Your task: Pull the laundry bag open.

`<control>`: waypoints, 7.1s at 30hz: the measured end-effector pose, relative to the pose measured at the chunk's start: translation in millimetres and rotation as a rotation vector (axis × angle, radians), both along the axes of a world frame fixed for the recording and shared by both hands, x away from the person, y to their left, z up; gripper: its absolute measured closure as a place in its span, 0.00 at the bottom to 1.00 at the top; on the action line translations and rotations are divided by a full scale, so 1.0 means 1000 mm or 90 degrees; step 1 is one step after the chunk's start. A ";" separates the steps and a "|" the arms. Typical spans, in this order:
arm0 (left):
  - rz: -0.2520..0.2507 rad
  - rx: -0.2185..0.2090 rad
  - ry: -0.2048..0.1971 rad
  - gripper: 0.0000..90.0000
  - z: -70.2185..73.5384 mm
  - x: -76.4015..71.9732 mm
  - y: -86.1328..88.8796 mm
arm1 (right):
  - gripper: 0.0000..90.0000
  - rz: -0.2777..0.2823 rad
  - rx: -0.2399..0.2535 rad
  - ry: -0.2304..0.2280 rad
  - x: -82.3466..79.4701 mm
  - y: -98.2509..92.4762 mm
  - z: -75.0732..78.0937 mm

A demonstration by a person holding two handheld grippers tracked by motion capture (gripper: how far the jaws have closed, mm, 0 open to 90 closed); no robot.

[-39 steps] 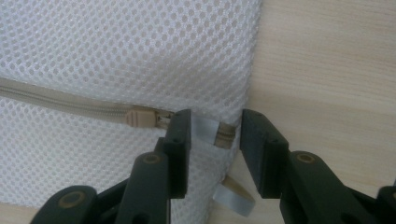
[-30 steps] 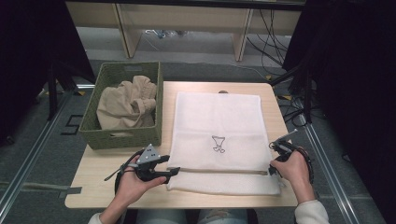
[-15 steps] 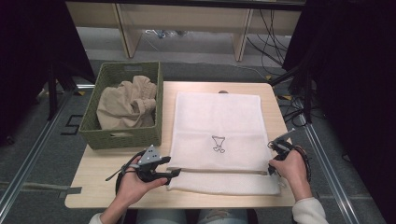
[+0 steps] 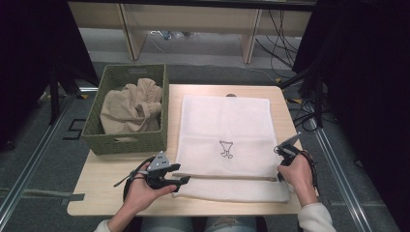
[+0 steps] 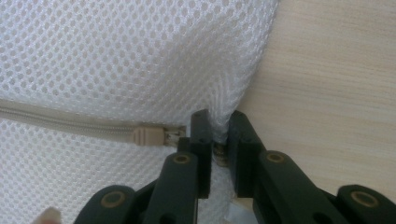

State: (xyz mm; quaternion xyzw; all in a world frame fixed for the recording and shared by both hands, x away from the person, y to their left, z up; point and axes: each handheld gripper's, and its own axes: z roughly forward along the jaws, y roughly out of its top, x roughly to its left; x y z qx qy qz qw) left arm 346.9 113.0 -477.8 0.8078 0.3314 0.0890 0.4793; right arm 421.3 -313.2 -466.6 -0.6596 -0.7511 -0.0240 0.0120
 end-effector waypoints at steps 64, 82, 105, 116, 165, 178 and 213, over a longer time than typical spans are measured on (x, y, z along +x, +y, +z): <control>-0.187 -0.002 -0.013 0.54 0.025 0.029 -0.156 | 0.94 -0.056 0.069 -0.107 -0.016 -0.003 0.051; -0.198 -0.005 -0.015 0.55 0.021 0.031 -0.182 | 0.94 -0.068 0.074 -0.135 -0.023 0.007 0.065; -0.245 -0.025 -0.002 0.63 0.016 0.034 -0.227 | 0.94 -0.027 0.077 -0.149 -0.025 0.010 0.070; -0.229 -0.016 0.011 0.61 0.006 0.044 -0.243 | 0.94 -0.042 0.083 -0.153 -0.028 0.015 0.072; -0.206 -0.026 0.029 0.72 0.001 0.043 -0.254 | 0.94 -0.016 0.082 -0.151 -0.026 0.017 0.071; -0.186 -0.026 0.042 0.78 -0.001 0.041 -0.250 | 0.94 -0.014 0.087 -0.151 -0.026 0.019 0.070; -0.183 0.026 0.034 0.96 0.010 0.043 -0.243 | 0.95 -0.032 0.061 -0.158 -0.026 0.019 0.070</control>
